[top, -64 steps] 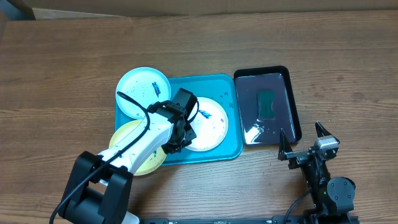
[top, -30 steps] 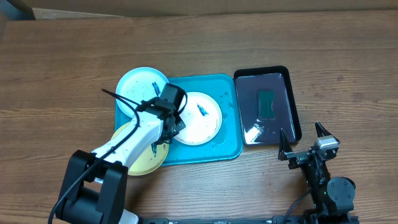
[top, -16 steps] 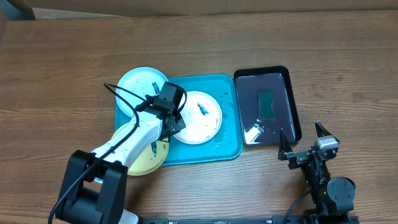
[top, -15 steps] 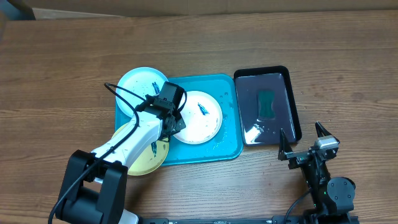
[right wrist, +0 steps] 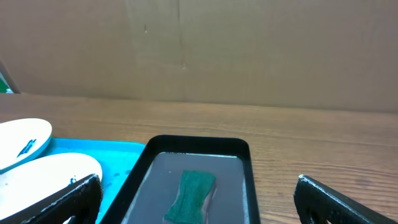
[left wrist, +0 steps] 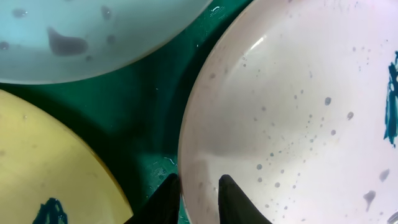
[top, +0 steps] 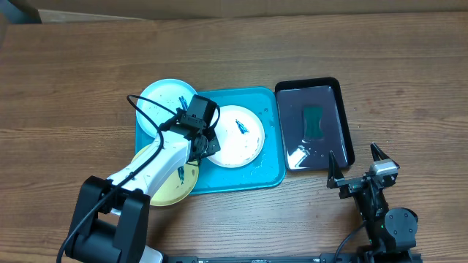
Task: Clean dirty plates on tray and stack at the side
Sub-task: 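Lower the left gripper and grip the white plate's left rim, then reach the right gripper into the black basin and grasp the green sponge, then rub the green sponge in the basin water with the right gripper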
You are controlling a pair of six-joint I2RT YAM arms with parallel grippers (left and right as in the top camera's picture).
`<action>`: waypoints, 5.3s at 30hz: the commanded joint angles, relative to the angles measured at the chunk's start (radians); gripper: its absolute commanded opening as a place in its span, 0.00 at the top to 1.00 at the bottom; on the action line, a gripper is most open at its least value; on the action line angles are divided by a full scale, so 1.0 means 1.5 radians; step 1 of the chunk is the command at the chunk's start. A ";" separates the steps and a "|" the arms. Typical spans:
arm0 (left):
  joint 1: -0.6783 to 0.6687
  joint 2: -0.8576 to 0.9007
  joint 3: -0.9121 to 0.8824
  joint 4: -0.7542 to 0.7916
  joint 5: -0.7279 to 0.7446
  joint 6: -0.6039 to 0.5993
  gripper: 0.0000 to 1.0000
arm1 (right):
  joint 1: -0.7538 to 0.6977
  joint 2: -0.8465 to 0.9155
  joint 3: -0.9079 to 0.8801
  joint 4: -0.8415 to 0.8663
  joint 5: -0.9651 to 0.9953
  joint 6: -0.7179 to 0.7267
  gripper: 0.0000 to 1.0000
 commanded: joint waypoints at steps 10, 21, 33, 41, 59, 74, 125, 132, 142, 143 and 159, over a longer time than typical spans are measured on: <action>0.000 0.005 0.002 -0.007 0.001 0.017 0.78 | -0.002 0.070 0.215 -0.082 0.021 0.013 0.00; 0.000 0.005 -0.003 -0.007 -0.015 0.013 0.82 | -0.002 0.441 0.577 -0.386 0.012 0.013 0.00; 0.000 0.005 -0.030 0.012 -0.022 -0.030 0.87 | -0.002 0.672 0.726 -0.563 -0.063 0.012 0.00; 0.000 0.005 -0.030 0.016 -0.019 -0.030 0.92 | -0.002 0.758 0.726 -0.566 -0.098 0.013 0.06; 0.001 0.005 -0.030 0.054 0.031 0.013 0.81 | 0.000 0.969 0.778 -0.577 -0.061 0.066 0.28; 0.003 0.005 -0.027 0.054 0.061 0.082 0.68 | 0.033 1.157 0.778 -0.485 -0.045 0.066 0.28; 0.050 0.005 0.017 0.004 0.090 0.080 0.57 | 0.052 1.141 0.714 -0.445 -0.052 0.080 0.57; 0.050 0.005 0.016 -0.002 0.090 0.080 0.57 | 0.052 1.141 0.718 -0.440 -0.043 0.080 0.35; 0.050 0.005 0.016 0.000 0.090 0.079 0.57 | 0.052 1.146 0.694 -0.370 -0.038 0.080 0.26; 0.050 0.005 0.016 0.000 0.090 0.079 0.57 | 0.052 1.146 0.689 -0.362 -0.037 0.080 0.28; 0.050 0.005 0.016 0.003 0.085 0.079 0.57 | 0.052 1.146 0.626 -0.279 -0.037 0.080 0.78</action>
